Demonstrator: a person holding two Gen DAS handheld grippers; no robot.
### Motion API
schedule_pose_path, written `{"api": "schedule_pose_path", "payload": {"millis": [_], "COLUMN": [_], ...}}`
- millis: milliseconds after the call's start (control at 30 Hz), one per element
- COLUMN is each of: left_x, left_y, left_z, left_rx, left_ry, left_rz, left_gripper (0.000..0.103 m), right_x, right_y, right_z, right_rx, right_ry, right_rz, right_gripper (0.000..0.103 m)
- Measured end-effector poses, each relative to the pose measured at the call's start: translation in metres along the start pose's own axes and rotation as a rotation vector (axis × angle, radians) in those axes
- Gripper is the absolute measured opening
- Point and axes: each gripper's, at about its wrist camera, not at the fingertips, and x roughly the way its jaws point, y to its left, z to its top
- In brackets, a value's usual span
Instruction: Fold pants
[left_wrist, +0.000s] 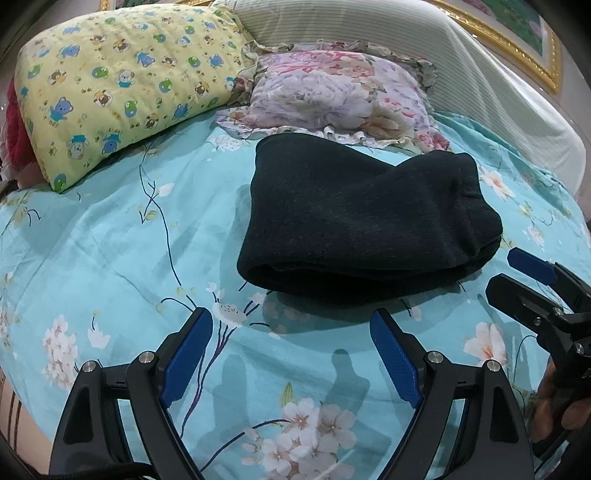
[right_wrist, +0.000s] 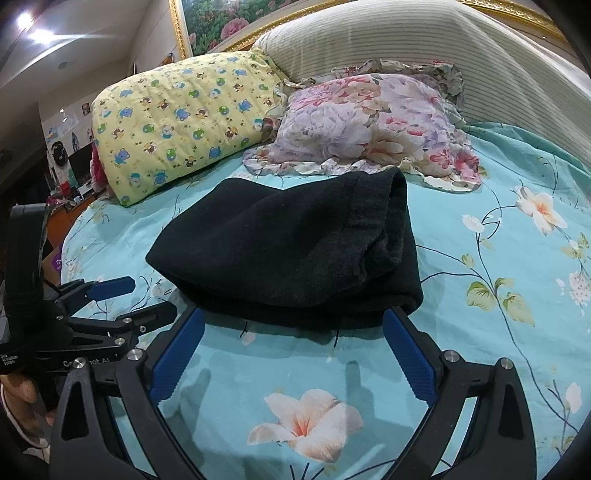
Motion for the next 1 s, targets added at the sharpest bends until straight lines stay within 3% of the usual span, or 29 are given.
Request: {"api": "schedule_pose_path", "payload": {"millis": [1000], "left_x": [0.009], "left_y": [-0.013], "left_z": [0.0], "left_rx": [0.053], "left_ry": [-0.015], "left_rz": [0.013], "left_gripper": [0.088], "right_x": [0.013], "right_y": [0.001], "right_z": [-0.008], "right_rx": [0.012], "right_ry": [0.001], "right_rz": [0.01], "right_gripper": [0.097]}}
